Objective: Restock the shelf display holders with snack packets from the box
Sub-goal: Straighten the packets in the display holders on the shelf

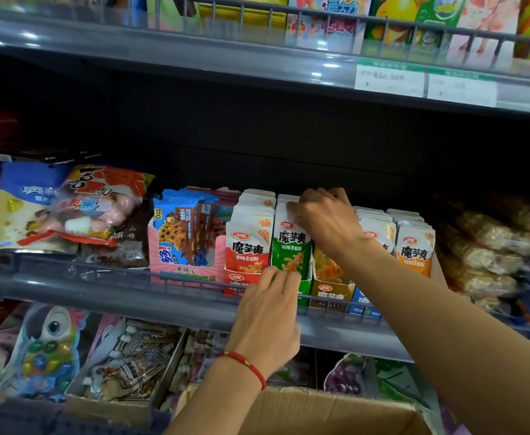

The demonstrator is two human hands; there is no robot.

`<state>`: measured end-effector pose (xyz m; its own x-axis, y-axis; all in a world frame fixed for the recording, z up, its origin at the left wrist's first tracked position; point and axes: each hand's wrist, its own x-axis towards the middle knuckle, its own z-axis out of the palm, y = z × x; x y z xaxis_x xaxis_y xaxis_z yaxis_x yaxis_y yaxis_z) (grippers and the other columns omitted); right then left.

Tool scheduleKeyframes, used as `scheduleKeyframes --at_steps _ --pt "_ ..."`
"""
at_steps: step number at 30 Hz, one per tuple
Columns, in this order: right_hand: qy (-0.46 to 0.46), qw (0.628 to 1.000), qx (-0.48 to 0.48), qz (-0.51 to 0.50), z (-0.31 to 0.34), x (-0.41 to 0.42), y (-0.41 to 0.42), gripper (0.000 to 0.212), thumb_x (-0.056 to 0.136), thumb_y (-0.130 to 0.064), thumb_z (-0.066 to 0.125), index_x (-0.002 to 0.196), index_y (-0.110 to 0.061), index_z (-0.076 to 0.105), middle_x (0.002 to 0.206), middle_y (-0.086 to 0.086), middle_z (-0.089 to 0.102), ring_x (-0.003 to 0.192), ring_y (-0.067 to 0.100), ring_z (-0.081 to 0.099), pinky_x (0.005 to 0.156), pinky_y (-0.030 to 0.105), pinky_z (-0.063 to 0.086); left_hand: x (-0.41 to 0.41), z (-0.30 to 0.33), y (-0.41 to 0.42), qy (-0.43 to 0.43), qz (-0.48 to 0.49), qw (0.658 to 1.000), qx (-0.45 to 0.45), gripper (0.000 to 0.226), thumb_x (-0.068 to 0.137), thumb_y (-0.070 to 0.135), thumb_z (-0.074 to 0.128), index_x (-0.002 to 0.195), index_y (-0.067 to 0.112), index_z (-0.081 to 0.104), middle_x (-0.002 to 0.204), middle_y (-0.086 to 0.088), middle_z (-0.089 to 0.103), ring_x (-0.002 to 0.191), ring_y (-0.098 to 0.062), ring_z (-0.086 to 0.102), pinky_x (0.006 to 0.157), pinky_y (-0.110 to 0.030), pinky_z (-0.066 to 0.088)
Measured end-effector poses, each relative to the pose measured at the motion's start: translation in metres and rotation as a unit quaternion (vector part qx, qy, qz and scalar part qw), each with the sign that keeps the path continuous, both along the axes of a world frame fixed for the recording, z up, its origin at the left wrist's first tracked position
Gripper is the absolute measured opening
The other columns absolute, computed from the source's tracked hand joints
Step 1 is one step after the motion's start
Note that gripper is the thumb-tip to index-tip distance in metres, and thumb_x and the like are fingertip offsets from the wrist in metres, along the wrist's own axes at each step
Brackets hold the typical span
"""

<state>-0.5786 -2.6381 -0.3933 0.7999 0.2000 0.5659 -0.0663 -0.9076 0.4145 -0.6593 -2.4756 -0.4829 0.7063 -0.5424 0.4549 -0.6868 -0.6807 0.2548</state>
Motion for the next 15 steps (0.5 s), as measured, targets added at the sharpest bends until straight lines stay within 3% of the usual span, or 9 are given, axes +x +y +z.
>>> scheduleKeyframes --at_steps 3,7,9,12,13,15 --pt "-0.013 1.000 0.011 0.003 -0.003 -0.003 -0.002 0.021 0.083 -0.018 0.077 0.099 -0.029 0.070 0.099 -0.003 0.065 0.096 0.024 0.063 0.088 0.041 0.040 0.000 -0.006 0.003 -0.002 -0.008 1.000 -0.021 0.063 0.095 0.017 0.055 0.152 0.019 0.028 0.154 0.007 0.032 0.146 -0.012 0.021 0.122 -0.030 0.026" --pt "-0.033 0.998 0.037 0.033 -0.006 -0.014 -0.004 0.025 0.091 -0.020 0.071 0.115 -0.026 0.071 0.108 0.000 0.069 0.101 0.025 0.064 0.091 0.040 0.041 -0.003 -0.012 0.008 -0.012 -0.023 0.999 -0.046 0.065 0.098 0.015 0.051 0.157 0.022 0.026 0.164 0.010 0.021 0.152 -0.008 0.012 0.118 -0.021 0.005" --pt "-0.033 0.997 0.049 0.047 -0.004 -0.019 -0.002 0.024 0.096 -0.024 0.067 0.120 -0.024 0.069 0.113 0.001 0.068 0.104 0.026 0.064 0.094 0.041 0.040 -0.004 -0.014 0.012 -0.025 -0.013 0.997 -0.069 0.061 0.094 0.011 0.057 0.152 0.020 0.039 0.159 0.008 0.034 0.149 -0.010 0.023 0.121 -0.025 0.010" --pt "-0.033 0.996 0.068 0.057 -0.004 -0.026 0.004 0.030 0.096 -0.028 0.066 0.126 -0.021 0.067 0.120 0.004 0.068 0.108 0.029 0.065 0.096 0.043 0.041 -0.002 -0.017 0.017 -0.061 0.015 0.988 -0.139 0.052 0.084 0.004 0.063 0.134 0.016 0.057 0.139 0.001 0.055 0.133 -0.018 0.046 0.115 -0.043 0.043" --pt "-0.040 0.994 0.074 0.066 -0.004 -0.028 0.008 0.033 0.095 -0.027 0.068 0.127 -0.019 0.067 0.122 0.005 0.068 0.108 0.030 0.065 0.096 0.044 0.043 0.000 -0.016 0.019 -0.079 0.032 0.983 -0.160 0.051 0.082 0.003 0.061 0.132 0.015 0.057 0.137 -0.002 0.055 0.132 -0.021 0.048 0.112 -0.046 0.046" --pt "-0.065 0.989 0.086 0.099 -0.007 -0.035 0.016 0.033 0.093 -0.020 0.070 0.126 -0.016 0.068 0.122 0.006 0.070 0.107 0.030 0.067 0.094 0.046 0.046 0.005 -0.010 0.023 -0.117 0.076 0.977 -0.162 0.064 0.079 0.005 0.059 0.142 0.014 0.049 0.150 -0.009 0.046 0.142 -0.028 0.040 0.118 -0.053 0.037"
